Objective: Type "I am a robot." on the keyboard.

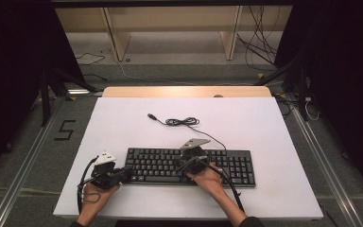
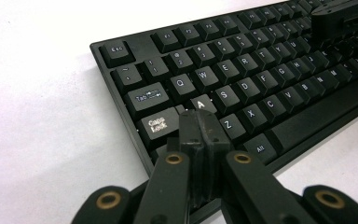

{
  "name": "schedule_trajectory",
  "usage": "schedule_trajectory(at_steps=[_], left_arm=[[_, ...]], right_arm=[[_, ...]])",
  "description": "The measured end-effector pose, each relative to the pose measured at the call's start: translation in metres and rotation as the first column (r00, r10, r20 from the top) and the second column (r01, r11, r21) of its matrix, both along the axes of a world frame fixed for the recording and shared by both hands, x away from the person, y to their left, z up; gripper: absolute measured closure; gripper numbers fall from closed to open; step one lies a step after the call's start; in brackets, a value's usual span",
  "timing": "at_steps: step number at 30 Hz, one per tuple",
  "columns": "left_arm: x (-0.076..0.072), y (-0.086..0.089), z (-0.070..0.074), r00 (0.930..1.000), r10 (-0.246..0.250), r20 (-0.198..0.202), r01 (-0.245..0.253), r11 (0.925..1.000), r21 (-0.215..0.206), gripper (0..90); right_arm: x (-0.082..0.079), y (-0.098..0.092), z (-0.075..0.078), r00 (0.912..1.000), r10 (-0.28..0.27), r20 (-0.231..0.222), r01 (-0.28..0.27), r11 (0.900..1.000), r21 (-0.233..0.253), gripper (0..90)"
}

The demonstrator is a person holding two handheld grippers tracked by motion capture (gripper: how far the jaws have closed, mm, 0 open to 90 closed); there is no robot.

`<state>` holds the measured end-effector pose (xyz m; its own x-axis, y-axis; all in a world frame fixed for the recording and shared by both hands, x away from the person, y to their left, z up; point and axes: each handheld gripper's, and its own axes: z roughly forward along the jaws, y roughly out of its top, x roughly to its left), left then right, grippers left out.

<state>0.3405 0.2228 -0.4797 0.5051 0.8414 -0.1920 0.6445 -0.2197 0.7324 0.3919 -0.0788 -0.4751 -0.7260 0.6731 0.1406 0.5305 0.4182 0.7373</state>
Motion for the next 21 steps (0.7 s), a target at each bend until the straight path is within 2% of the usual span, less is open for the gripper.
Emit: schedule_trajectory(at_steps=[21], left_arm=[[0.0014, -0.0007, -0.0018, 0.9998, -0.001, -0.021, 0.002, 0.9999, 0.014, 89.0]], right_arm=[[0.0009, 0.0015, -0.0027, 1.0, 0.0, -0.005, 0.0, 1.0, -0.008, 90.0]])
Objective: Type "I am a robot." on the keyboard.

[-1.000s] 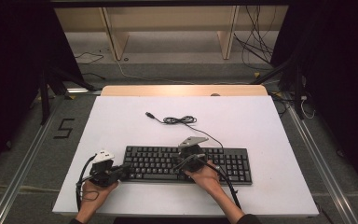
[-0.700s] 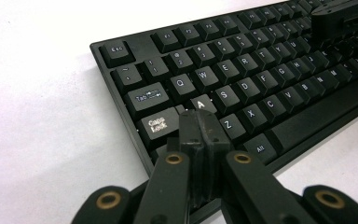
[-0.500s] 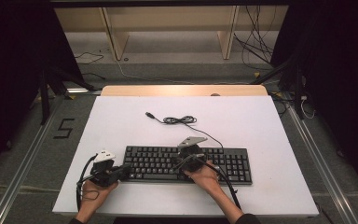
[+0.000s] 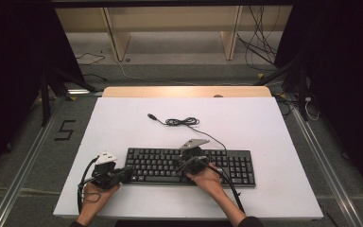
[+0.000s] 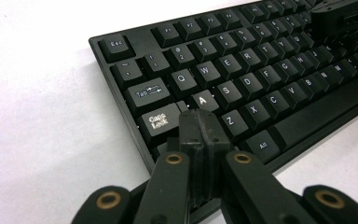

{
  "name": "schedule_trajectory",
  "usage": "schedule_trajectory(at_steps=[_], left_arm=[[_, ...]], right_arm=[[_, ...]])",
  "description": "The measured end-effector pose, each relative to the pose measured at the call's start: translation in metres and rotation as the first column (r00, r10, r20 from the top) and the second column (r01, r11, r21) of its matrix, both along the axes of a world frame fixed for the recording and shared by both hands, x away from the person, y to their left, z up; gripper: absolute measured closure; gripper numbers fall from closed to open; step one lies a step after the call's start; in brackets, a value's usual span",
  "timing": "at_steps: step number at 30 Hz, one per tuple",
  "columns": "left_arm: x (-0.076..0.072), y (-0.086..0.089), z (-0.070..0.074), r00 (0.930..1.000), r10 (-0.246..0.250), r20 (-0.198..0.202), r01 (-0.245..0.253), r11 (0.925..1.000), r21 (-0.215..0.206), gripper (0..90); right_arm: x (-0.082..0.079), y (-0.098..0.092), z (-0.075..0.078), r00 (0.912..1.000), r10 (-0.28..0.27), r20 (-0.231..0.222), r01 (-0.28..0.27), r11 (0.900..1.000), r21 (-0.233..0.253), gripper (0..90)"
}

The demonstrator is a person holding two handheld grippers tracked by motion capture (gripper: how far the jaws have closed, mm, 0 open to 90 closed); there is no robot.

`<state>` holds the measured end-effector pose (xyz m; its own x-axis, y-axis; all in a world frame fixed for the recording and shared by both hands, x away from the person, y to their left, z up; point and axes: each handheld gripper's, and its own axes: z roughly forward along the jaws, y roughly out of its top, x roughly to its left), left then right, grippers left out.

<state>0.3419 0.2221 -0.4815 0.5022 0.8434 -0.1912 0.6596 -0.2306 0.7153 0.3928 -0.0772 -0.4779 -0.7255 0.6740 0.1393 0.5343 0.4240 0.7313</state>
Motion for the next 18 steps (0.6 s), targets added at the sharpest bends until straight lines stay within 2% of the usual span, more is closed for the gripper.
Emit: schedule_trajectory(at_steps=[9, 17, 18], left_arm=[[0.0019, 0.0017, -0.0018, 0.9999, -0.005, -0.013, 0.005, 0.9999, -0.016, 89.2], [0.0016, 0.0016, -0.0016, 0.9999, -0.008, -0.012, 0.007, 0.9999, -0.013, 89.0], [0.0016, 0.0018, -0.0017, 0.9999, -0.009, -0.011, 0.009, 0.9999, -0.013, 89.0]], right_arm=[[-0.0012, 0.0025, -0.0029, 0.9998, -0.002, 0.02, 0.003, 1.0, -0.027, 90.0], [-0.0014, 0.0023, -0.0031, 0.9998, -0.004, 0.022, 0.004, 1.0, -0.025, 90.0], [-0.0008, 0.0017, -0.0026, 0.9999, -0.008, 0.01, 0.008, 1.0, -0.016, 90.0]])
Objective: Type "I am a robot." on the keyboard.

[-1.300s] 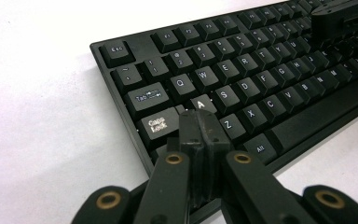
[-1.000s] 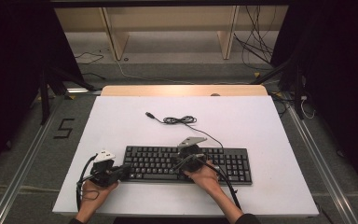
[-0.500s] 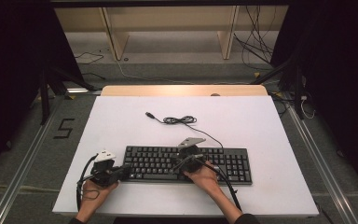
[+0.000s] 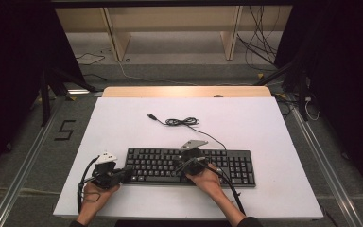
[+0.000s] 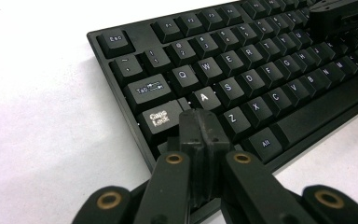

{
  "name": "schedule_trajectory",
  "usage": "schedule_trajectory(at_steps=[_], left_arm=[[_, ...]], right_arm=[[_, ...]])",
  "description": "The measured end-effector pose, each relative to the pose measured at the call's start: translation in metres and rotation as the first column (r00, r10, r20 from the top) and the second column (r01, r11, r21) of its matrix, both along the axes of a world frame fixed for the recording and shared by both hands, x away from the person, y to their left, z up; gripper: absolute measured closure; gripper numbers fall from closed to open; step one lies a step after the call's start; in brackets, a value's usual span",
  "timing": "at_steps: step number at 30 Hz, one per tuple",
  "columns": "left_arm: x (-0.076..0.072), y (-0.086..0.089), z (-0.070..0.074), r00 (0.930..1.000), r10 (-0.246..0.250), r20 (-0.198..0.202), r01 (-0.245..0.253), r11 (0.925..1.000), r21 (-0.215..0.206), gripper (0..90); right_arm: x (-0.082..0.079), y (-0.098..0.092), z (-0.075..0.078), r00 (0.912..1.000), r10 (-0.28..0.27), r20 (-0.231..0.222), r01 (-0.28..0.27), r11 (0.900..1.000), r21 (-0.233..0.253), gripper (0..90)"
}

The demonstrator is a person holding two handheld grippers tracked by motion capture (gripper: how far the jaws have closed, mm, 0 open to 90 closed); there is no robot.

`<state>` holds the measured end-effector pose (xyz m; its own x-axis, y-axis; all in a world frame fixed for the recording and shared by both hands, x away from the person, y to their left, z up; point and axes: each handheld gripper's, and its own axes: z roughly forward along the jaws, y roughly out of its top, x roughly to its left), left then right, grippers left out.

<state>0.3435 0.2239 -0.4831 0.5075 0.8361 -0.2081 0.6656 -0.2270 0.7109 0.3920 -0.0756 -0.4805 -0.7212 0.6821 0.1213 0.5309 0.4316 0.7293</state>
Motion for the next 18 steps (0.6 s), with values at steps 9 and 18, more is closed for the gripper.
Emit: schedule_trajectory(at_steps=[9, 18], left_arm=[[-0.001, 0.001, 0.004, 0.9989, 0.008, 0.047, -0.007, 0.9996, -0.028, 83.3], [-0.006, 0.002, 0.015, 0.9878, 0.023, 0.154, -0.002, 0.9904, -0.138, 40.2]], right_arm=[[-0.001, -0.005, 0.007, 1.0, -0.006, -0.003, 0.006, 0.998, 0.057, 88.6], [-0.001, -0.007, 0.011, 1.0, -0.004, -0.004, 0.004, 0.996, 0.085, 86.5]])
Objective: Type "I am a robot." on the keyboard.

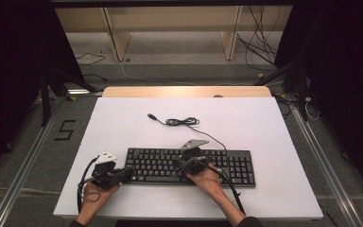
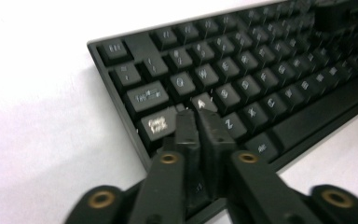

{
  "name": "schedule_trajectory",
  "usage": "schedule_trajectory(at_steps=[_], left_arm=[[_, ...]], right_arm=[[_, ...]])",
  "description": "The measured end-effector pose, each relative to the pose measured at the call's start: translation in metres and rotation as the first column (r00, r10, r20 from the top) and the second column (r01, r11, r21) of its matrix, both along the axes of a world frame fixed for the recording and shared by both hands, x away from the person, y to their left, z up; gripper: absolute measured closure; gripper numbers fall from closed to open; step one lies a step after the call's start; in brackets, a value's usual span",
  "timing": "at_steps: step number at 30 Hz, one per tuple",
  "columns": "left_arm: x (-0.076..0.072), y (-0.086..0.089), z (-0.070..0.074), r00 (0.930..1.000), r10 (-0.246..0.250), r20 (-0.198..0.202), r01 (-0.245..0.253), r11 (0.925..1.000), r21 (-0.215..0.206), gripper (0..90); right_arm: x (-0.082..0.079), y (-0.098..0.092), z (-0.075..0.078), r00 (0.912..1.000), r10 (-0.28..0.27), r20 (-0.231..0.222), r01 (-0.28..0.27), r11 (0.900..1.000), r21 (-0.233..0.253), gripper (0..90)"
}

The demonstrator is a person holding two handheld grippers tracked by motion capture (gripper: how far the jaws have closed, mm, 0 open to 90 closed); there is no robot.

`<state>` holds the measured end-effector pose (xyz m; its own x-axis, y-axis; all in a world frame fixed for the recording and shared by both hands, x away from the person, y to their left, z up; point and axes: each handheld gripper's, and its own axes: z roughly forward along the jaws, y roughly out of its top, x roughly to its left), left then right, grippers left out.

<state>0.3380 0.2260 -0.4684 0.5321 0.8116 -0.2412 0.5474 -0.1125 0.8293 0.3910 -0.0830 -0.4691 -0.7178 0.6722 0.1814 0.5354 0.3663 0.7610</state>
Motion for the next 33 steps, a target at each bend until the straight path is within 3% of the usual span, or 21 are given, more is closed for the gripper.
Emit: schedule_trajectory(at_steps=[1, 2, 10, 14, 23, 33], left_arm=[[0.0, 0.0, 0.0, 1.0, 0.0, 0.0, 0.0, 1.0, 0.0, 40.2], [0.0, 0.0, 0.0, 1.0, 0.0, 0.0, 0.0, 1.0, 0.0, 40.2], [0.0, 0.0, 0.001, 1.0, 0.002, 0.007, -0.002, 1.0, -0.006, 38.7], [-0.001, 0.001, 0.002, 0.9998, 0.004, 0.02, -0.004, 0.9999, -0.013, 37.4], [-0.002, 0.0, 0.003, 0.9989, 0.012, 0.046, -0.01, 0.9995, -0.03, 29.6], [-0.003, -0.001, 0.004, 0.9987, 0.006, 0.051, -0.004, 0.9995, -0.03, 29.2]], right_arm=[[-0.019, -0.006, 0.016, 0.9972, 0.075, -0.005, -0.074, 0.994, 0.08, 86.5], [-0.019, -0.006, 0.016, 0.9972, 0.075, -0.005, -0.074, 0.994, 0.08, 41.6], [-0.021, -0.006, 0.017, 0.9968, 0.08, -0.005, -0.079, 0.993, 0.085, 41.6], [-0.022, -0.005, 0.018, 0.9962, 0.087, -0.004, -0.086, 0.992, 0.088, 44.9], [-0.037, -0.002, 0.016, 0.989, 0.147, 0.012, -0.148, 0.987, 0.065, 75.8], [-0.041, 0.0, 0.011, 0.988, 0.154, -0.003, -0.154, 0.987, 0.046, 88.6]])
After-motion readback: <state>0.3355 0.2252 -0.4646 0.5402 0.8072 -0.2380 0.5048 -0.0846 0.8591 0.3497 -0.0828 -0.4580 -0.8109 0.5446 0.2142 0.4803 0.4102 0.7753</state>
